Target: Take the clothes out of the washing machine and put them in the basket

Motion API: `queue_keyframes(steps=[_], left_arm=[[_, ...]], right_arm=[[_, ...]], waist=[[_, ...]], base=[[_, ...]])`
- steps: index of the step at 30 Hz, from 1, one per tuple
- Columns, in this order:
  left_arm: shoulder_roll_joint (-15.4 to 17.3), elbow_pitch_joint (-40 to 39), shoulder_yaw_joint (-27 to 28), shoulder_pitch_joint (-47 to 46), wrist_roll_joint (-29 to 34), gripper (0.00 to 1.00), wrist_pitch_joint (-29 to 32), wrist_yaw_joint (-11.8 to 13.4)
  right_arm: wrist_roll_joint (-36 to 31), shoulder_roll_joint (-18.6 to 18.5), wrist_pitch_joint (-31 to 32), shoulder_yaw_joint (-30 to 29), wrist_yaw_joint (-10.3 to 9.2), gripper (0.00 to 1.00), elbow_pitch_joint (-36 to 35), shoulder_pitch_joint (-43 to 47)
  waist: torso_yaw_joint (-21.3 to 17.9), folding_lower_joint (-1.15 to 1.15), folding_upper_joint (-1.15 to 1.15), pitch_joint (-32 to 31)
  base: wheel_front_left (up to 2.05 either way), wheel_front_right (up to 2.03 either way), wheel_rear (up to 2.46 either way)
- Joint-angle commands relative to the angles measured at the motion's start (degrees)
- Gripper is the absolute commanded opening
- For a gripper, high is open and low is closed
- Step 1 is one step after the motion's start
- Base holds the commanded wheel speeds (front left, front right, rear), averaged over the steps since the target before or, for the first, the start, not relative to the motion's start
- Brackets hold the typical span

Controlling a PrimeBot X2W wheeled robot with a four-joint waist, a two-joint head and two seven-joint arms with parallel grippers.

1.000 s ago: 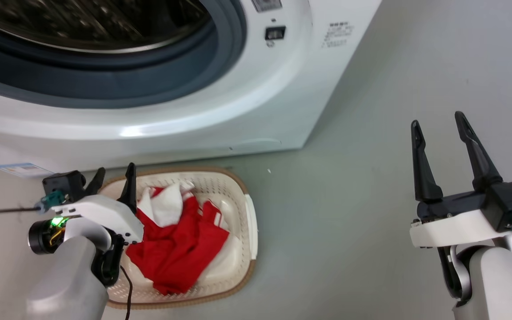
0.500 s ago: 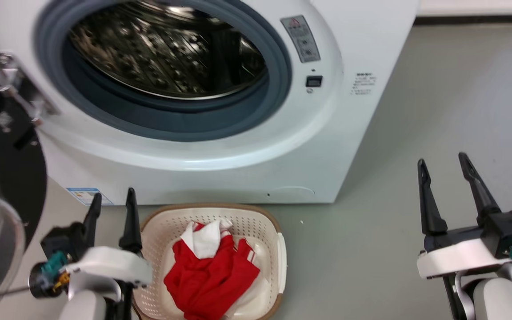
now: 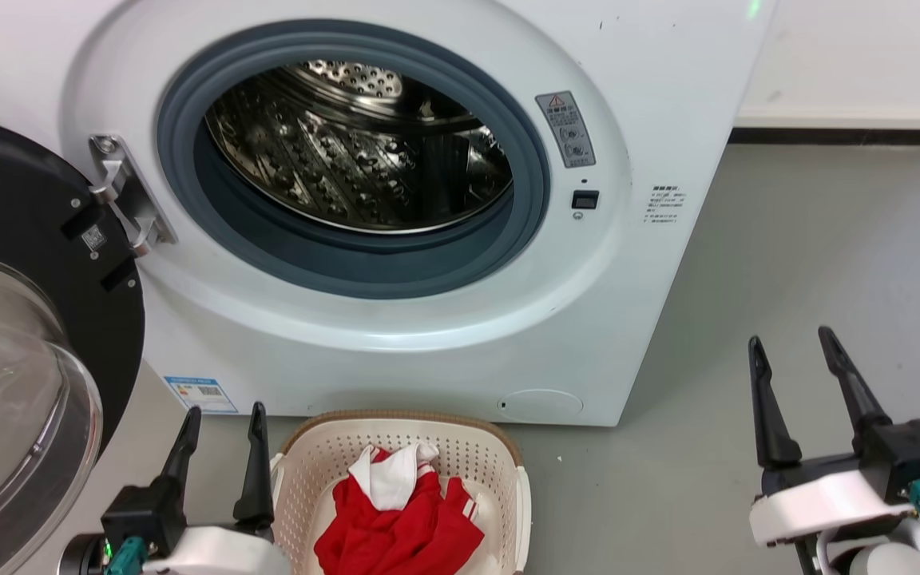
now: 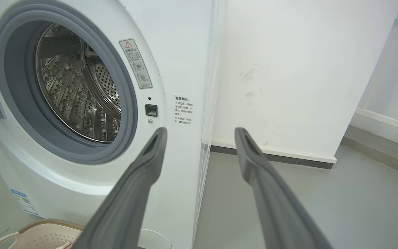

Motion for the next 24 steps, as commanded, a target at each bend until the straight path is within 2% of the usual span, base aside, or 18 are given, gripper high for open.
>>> queue_keyframes(steps=[1, 9, 24], left_arm=[[-0.36, -0.42, 0.26, 1.03, 0.60, 1.00, -0.14, -0.42], [-0.99, -2.89, 1.29, 3.99, 3.19, 1.00, -0.14, -1.39], [-1.46, -4.70, 2.29, 4.24, 5.19, 1.00, -0.15, -1.28]], right_arm=[[0.27, 0.06, -0.13, -0.03, -0.06, 1.00, 0.16, 1.05], [0.66, 0.06, -0.13, -0.16, -0.06, 1.00, -0.01, 3.51], [1.31, 0.06, -0.13, 0.42, -0.06, 1.00, -0.03, 3.28]], waist=[[-0.21, 0.01, 0.00, -0.77], [-1.50, 0.01, 0.00, -2.28], [-3.01, 0.01, 0.00, -1.90]], base=[[0.00, 0.00, 0.00], [0.00, 0.00, 0.00], [0.00, 0.00, 0.00]])
